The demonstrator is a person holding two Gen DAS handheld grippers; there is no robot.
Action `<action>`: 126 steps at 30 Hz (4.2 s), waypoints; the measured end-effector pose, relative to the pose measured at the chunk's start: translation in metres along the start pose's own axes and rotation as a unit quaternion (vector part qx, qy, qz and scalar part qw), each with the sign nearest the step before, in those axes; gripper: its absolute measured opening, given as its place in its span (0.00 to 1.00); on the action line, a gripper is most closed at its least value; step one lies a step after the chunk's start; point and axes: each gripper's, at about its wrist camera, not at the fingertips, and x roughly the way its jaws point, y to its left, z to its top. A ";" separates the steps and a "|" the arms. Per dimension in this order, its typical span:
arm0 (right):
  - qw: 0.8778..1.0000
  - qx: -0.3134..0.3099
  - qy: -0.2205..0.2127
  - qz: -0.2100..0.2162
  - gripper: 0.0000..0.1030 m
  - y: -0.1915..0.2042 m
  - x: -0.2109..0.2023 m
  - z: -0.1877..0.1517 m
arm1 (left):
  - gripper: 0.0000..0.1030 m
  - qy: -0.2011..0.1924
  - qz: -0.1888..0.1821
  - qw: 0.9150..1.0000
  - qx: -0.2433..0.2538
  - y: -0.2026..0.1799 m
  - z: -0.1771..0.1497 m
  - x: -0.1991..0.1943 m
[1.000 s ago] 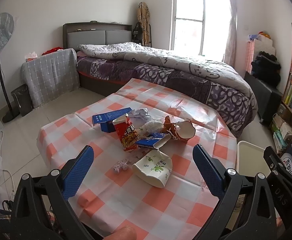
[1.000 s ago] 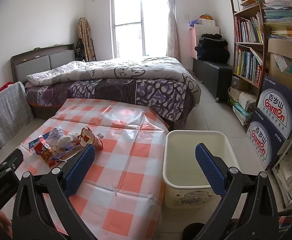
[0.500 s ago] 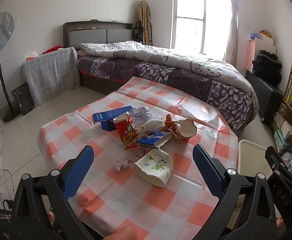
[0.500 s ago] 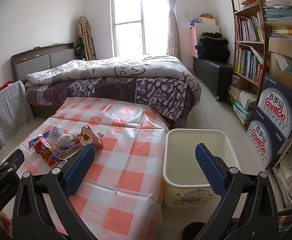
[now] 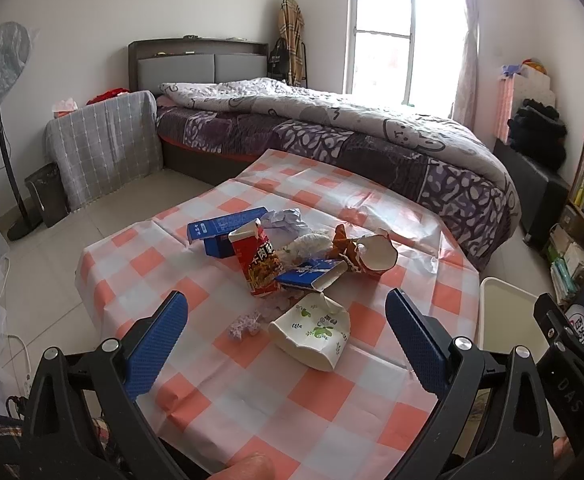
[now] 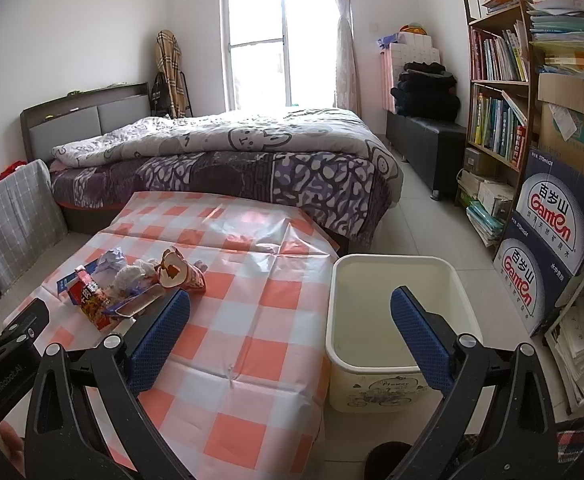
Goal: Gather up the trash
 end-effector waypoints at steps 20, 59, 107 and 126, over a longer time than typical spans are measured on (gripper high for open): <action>1.000 -0.001 0.004 0.000 0.93 0.002 0.003 -0.011 | 0.93 0.001 -0.001 1.000 0.001 0.000 0.002 0.000; 0.959 0.069 0.242 0.130 0.93 0.008 0.115 0.067 | 0.93 0.289 -0.032 0.949 -0.118 0.100 0.069 0.159; 0.950 0.034 0.257 0.173 0.32 0.117 0.218 0.041 | 0.49 0.201 -0.103 0.961 -0.157 0.100 0.114 0.171; 0.979 -0.003 0.170 0.114 0.32 0.067 0.176 0.074 | 0.49 0.162 -0.131 0.975 -0.080 0.032 0.117 0.149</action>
